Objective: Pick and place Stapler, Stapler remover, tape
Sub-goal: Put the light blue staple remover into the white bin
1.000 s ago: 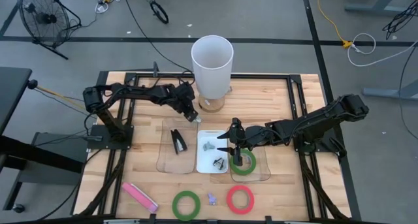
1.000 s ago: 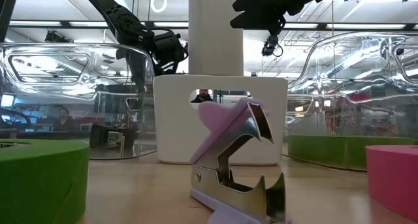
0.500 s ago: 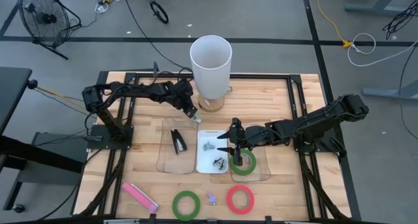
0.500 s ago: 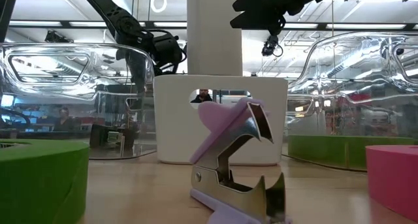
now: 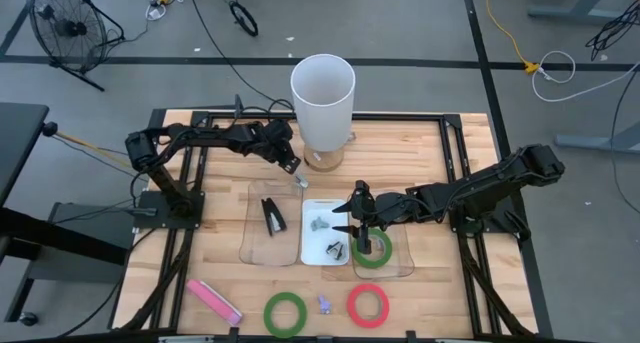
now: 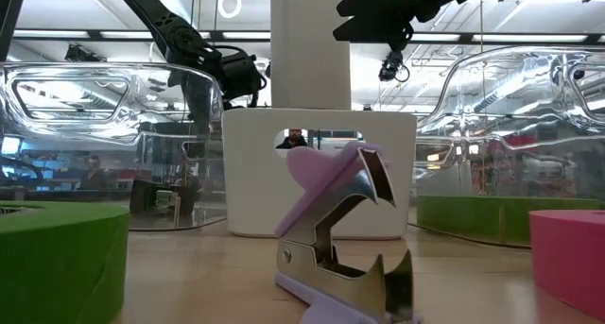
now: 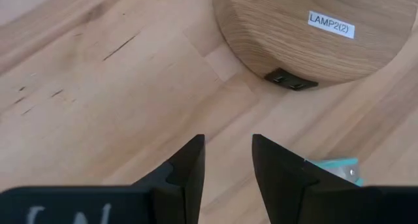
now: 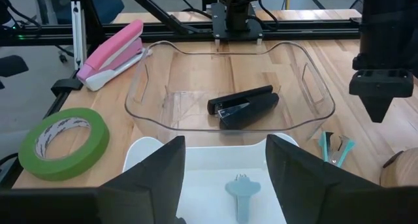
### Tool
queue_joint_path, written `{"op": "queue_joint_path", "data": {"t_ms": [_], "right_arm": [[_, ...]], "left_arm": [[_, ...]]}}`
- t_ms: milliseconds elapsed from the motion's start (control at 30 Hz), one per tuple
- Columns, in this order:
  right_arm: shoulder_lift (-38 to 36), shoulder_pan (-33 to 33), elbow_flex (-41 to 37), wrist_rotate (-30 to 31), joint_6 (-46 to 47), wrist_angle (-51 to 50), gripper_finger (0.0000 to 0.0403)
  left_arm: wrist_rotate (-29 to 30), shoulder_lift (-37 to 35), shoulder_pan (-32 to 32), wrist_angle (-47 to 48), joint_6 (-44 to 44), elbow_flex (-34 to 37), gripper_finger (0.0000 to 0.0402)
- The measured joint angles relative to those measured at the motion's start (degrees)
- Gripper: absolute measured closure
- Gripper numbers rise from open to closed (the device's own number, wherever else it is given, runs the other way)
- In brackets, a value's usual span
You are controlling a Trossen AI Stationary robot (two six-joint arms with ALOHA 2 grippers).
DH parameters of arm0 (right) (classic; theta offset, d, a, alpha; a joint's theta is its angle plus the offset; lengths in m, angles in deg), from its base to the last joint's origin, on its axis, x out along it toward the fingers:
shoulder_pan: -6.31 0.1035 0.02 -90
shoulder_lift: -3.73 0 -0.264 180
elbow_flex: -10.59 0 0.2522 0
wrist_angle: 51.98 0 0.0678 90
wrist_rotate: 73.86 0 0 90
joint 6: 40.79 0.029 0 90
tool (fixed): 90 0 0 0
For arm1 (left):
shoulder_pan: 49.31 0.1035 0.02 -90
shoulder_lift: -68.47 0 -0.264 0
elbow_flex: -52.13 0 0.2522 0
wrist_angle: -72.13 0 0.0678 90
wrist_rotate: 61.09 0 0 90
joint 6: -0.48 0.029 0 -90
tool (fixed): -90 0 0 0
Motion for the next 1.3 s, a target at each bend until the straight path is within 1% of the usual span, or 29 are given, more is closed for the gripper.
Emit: {"op": "queue_joint_path", "data": {"t_ms": [533,667,867,967,1300], "right_arm": [[0.00,0.00,0.00,0.00,0.02,0.00,0.0191],[0.00,0.00,0.00,0.00,0.01,0.02,0.0191],[0.00,-0.04,-0.02,0.01,0.00,0.01,0.0191],[0.00,-0.15,-0.02,0.01,0.02,-0.02,0.0191],[0.02,-0.70,-0.02,0.00,0.53,-0.25,0.0191]], "left_arm": [[-0.46,0.48,-2.60,0.02,-0.37,0.00,0.0271],[-3.91,2.34,-2.58,-0.83,-0.44,-0.02,0.0271],[-6.91,4.82,-2.76,-0.58,-0.45,0.03,0.0271],[-8.90,4.94,-2.82,-0.50,0.04,0.04,0.0271],[-12.40,4.92,-1.38,-0.56,2.32,0.04,0.0271]]}}
